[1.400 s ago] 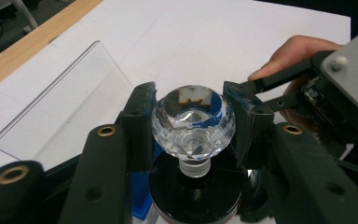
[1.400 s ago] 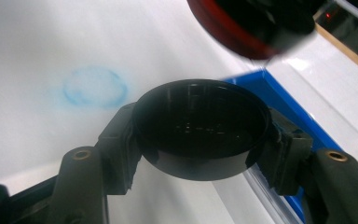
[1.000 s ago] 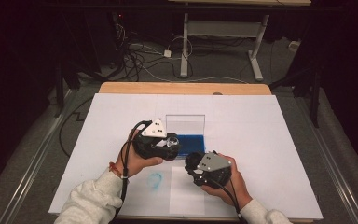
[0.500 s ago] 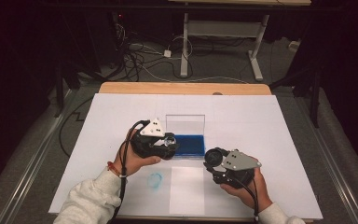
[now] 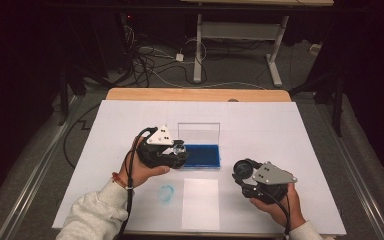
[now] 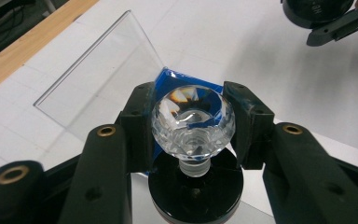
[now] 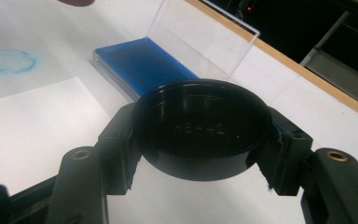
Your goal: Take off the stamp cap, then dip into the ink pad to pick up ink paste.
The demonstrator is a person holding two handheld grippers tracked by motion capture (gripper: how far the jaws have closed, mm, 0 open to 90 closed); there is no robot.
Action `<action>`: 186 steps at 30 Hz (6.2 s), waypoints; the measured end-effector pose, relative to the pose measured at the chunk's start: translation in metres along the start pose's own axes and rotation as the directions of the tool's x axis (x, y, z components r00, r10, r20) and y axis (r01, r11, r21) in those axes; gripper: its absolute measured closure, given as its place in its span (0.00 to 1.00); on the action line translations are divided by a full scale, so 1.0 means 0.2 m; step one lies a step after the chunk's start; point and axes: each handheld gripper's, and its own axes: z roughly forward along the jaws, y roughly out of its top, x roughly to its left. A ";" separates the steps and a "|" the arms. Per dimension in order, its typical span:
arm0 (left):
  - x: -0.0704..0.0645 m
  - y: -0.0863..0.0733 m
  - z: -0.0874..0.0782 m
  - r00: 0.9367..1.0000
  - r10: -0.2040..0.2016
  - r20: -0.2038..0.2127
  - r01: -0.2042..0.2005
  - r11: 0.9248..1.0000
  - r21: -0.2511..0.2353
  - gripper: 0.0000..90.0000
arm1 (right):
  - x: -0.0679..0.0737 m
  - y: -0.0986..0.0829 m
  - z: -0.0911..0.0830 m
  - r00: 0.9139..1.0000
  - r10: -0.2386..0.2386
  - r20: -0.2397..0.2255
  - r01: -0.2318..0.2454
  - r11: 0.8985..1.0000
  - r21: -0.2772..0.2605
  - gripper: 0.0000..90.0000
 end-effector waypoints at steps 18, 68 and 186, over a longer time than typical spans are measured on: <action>0.02 0.00 -0.02 1.000 0.004 -0.003 -0.004 1.000 -0.018 0.61 | -0.09 -0.11 -0.09 0.998 0.049 0.049 -0.050 0.998 0.024 0.44; 0.15 0.02 0.29 0.999 -0.031 0.033 0.032 0.999 -0.039 0.61 | -0.11 -0.16 -0.06 0.998 0.054 0.037 -0.057 0.996 0.075 0.43; 0.10 0.21 0.35 0.999 0.033 -0.039 -0.028 0.992 0.126 0.61 | -0.07 -0.17 -0.04 1.000 -0.002 0.021 -0.001 0.993 0.119 0.43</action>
